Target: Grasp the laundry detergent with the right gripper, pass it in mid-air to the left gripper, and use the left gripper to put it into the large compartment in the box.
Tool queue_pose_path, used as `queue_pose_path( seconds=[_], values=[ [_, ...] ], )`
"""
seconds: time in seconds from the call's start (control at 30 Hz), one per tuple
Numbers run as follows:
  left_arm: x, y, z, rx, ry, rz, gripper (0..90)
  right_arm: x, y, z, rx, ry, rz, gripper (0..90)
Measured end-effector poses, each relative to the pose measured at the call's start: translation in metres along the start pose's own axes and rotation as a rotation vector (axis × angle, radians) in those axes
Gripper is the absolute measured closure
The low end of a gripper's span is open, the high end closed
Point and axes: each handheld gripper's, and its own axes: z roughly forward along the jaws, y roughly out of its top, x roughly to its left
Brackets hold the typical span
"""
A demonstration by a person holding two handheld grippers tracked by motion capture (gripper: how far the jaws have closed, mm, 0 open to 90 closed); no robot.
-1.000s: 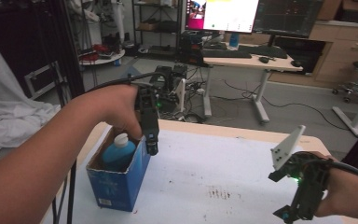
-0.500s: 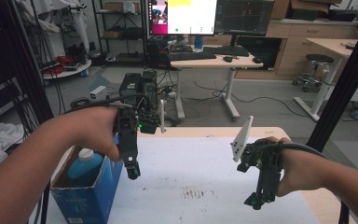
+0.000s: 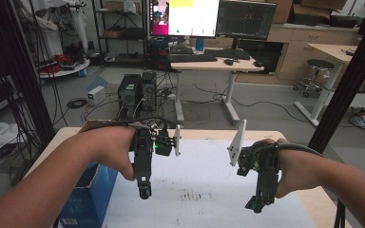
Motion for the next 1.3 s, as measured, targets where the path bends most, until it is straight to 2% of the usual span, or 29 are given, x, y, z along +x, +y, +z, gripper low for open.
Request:
queue_pose_path(
  seconds=[0.13, 0.27, 0.53, 0.87, 1.3],
  values=[
    [-0.0001, 0.0007, 0.0056, -0.013, -0.009, 0.010, 1.6, -0.0030, -0.0011, 0.0015, 0.012, 0.006, -0.005, 0.9],
    [-0.0003, 0.0010, 0.0094, -0.017, 0.000, 0.010, 1.6, -0.0056, -0.0014, -0.0003, 0.006, 0.007, -0.001, 0.9],
    [0.0001, 0.0000, 0.0082, -0.032, 0.011, 0.007, 1.6, -0.0072, 0.0004, -0.0003, 0.000, 0.004, -0.003, 0.9],
    [0.0012, -0.0014, 0.0080, -0.022, 0.010, 0.008, 1.6, -0.0080, 0.0000, 0.0004, 0.005, 0.005, 0.002, 0.9],
    [0.0028, -0.0070, 0.0084, -0.032, 0.012, 0.003, 1.6, -0.0084, 0.0049, 0.0034, 0.013, 0.012, 0.002, 0.9]
  ],
)
